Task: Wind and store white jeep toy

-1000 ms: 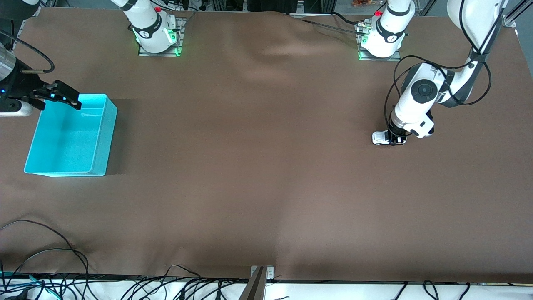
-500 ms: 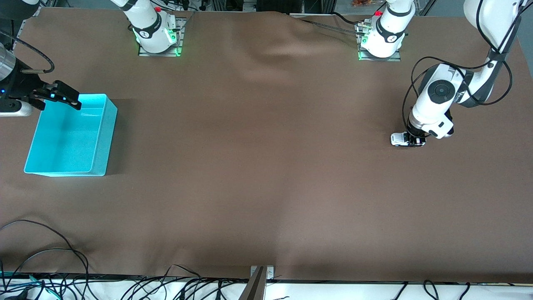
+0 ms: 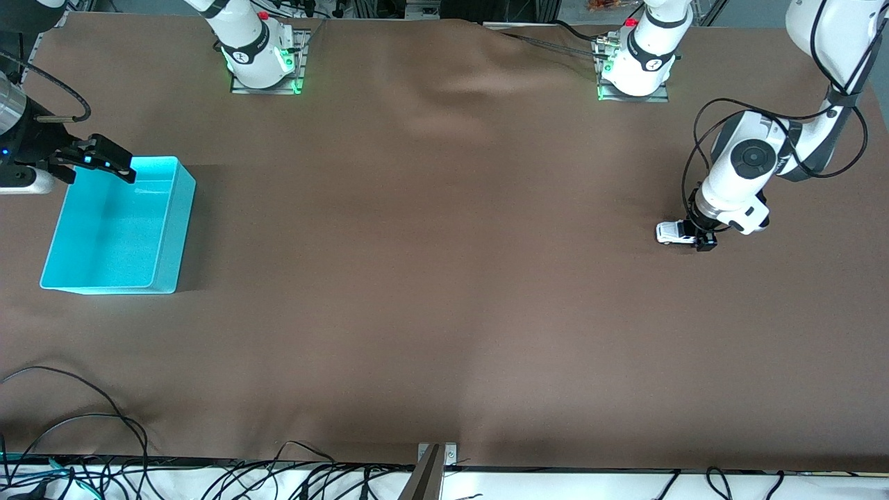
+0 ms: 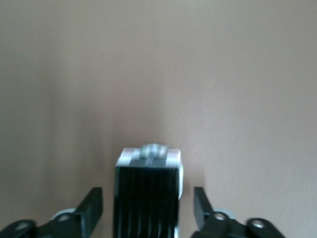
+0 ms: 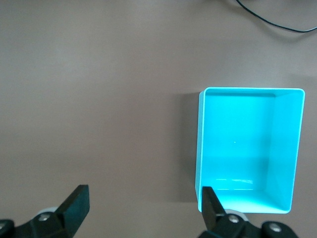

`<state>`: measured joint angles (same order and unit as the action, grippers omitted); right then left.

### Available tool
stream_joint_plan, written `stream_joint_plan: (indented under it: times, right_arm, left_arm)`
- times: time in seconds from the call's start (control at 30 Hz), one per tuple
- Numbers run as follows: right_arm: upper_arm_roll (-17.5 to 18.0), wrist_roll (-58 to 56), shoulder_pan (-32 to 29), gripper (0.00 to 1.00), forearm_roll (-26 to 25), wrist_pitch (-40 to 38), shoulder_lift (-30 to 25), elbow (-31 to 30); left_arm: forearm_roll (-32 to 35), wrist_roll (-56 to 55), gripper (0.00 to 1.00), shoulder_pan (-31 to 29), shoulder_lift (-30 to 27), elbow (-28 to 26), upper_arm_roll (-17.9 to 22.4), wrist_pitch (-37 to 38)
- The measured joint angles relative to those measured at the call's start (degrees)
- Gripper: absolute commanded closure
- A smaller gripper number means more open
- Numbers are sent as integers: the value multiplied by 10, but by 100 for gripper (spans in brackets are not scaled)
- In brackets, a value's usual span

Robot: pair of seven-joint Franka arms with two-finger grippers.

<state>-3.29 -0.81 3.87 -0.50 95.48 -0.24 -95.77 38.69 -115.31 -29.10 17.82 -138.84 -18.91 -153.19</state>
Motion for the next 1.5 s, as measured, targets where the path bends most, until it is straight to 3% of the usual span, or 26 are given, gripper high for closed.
stream_joint_plan:
  times: [0.5, 0.7, 0.97, 1.5]
  right_arm:
    - [0, 0, 0, 0, 0, 0, 0, 0]
    - [0, 0, 0, 0, 0, 0, 0, 0]
    - [0, 0, 0, 0, 0, 0, 0, 0]
    - [0, 0, 0, 0, 0, 0, 0, 0]
  left_arm:
    - [-11, 39, 0, -11, -34, 49, -22, 83]
    - [-82, 157, 0, -11, -65, 93, -48, 169]
    - [-118, 305, 0, -11, -100, 171, -74, 265]
    - [-234, 675, 0, -11, -107, 355, -75, 409]
